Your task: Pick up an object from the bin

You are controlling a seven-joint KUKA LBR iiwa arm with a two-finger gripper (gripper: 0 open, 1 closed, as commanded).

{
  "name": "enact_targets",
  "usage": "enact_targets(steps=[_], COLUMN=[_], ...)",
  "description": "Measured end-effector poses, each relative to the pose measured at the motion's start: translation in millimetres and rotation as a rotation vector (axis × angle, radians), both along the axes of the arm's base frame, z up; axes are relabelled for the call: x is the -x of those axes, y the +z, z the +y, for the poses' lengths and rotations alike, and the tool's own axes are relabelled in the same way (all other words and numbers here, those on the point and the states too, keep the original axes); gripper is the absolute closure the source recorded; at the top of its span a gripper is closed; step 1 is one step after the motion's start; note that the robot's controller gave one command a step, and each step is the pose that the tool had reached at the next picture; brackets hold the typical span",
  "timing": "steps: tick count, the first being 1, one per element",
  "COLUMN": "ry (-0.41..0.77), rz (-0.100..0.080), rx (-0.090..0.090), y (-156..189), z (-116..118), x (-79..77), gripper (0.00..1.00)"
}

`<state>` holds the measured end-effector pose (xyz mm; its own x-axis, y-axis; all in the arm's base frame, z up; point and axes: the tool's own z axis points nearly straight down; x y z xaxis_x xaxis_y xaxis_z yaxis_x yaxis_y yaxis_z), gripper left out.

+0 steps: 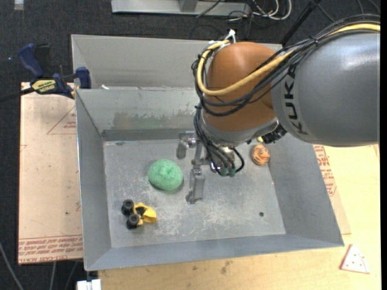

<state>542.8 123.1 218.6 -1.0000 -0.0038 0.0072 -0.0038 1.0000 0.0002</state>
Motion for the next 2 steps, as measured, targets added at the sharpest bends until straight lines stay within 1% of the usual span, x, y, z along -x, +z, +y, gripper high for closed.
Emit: enact_targets(steps=[1,2], ry=[-0.003,0.013], rz=[-0.008,-0.016], rx=[-0.001,-0.003], y=[5,-46], z=[-1,4], x=[-1.5,-25.4], gripper=[0.00,0.00])
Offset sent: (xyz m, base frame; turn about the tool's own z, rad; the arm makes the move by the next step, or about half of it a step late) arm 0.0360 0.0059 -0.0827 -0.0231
